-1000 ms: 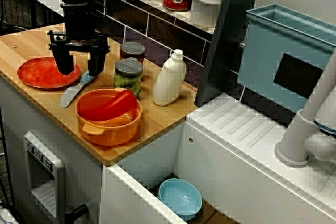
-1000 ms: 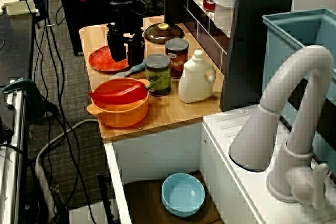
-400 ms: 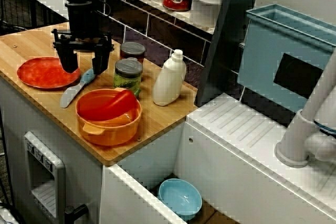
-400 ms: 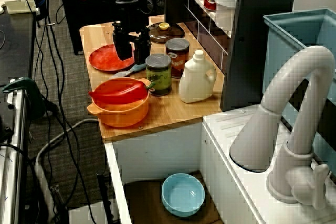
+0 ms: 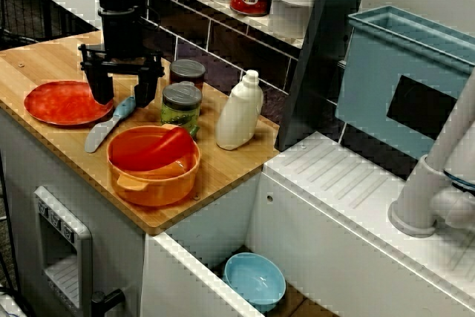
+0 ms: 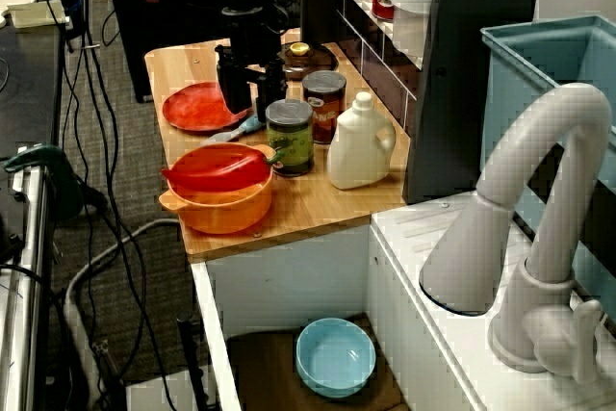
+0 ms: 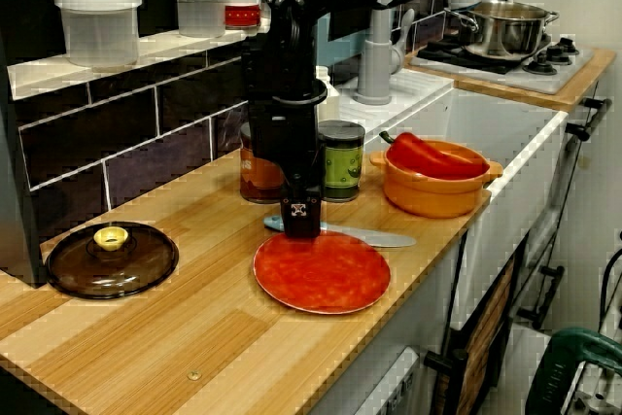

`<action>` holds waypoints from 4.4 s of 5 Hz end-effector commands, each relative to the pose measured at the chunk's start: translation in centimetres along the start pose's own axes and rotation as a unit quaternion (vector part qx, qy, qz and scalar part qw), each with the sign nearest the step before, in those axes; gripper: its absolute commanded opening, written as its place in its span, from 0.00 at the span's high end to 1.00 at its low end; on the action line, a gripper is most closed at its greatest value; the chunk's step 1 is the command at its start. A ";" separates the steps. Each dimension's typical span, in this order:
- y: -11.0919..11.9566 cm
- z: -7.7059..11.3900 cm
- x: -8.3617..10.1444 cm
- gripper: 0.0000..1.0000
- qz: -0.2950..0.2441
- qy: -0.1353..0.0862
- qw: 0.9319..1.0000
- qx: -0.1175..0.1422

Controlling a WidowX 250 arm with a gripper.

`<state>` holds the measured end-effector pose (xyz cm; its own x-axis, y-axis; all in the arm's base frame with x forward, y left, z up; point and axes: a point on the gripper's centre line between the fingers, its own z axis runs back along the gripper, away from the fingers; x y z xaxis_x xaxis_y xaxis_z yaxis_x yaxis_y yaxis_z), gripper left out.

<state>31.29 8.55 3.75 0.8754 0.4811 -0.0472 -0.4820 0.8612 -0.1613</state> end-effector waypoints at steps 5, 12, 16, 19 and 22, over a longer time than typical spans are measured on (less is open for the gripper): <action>1.1 -2.0 -0.7 0.57 0.001 -0.043 0.999 0.019; 1.8 7.0 -1.1 1.00 -0.023 0.017 0.998 -0.053; 3.4 14.0 -1.2 1.00 -0.024 0.020 0.994 -0.101; 7.9 15.8 1.0 1.00 0.027 -0.025 0.991 -0.126; 11.2 14.0 3.2 1.00 0.066 -0.055 0.989 -0.118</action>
<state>29.13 21.91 14.19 0.7904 0.6118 -0.0315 -0.5725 0.7194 -0.3934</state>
